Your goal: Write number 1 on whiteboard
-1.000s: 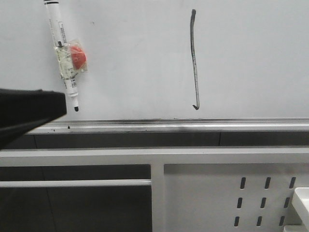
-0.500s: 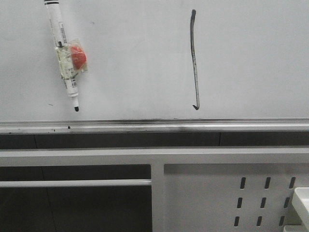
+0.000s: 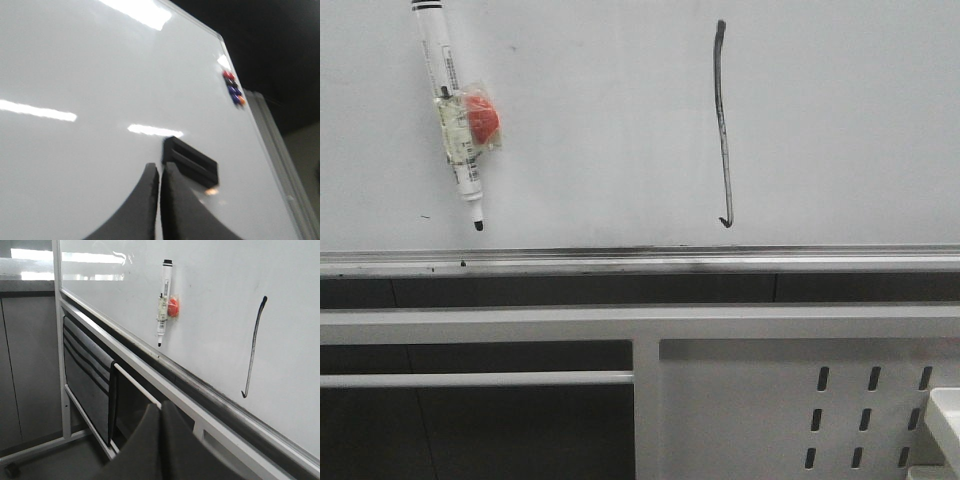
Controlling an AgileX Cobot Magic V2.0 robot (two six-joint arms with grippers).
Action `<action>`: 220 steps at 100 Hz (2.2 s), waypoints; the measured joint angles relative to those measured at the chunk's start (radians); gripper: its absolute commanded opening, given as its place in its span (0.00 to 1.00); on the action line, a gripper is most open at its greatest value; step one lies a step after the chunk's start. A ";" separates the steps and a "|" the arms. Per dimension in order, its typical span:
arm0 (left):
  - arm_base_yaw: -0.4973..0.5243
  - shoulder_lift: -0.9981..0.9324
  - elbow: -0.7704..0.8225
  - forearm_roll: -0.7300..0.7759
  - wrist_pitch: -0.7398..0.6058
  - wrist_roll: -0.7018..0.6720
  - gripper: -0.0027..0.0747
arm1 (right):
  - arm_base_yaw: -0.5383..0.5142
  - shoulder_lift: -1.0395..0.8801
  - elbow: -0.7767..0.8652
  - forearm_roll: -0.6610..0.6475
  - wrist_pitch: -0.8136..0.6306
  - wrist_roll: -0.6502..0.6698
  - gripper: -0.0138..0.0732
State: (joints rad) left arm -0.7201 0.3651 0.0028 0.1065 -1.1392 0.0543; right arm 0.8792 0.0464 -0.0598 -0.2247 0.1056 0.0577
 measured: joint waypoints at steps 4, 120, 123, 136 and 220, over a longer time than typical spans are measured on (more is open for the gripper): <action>0.000 -0.035 0.000 -0.045 -0.003 0.021 0.01 | 0.000 0.000 0.000 0.000 0.000 0.000 0.08; 0.744 -0.371 0.000 -0.169 1.377 0.053 0.01 | 0.000 0.000 0.000 0.000 0.000 0.000 0.08; 0.744 -0.371 0.000 -0.164 1.394 0.053 0.01 | 0.000 0.000 0.000 0.000 0.000 0.000 0.08; 0.744 -0.371 0.000 -0.135 1.453 0.027 0.01 | 0.000 0.000 0.000 0.000 0.000 0.000 0.08; 0.744 -0.371 0.000 -0.047 1.477 -0.138 0.01 | 0.000 0.000 0.000 0.000 0.000 0.000 0.08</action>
State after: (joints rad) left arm 0.0235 -0.0057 0.0028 0.0598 0.3381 -0.0839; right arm 0.8792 0.0464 -0.0598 -0.2247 0.1056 0.0577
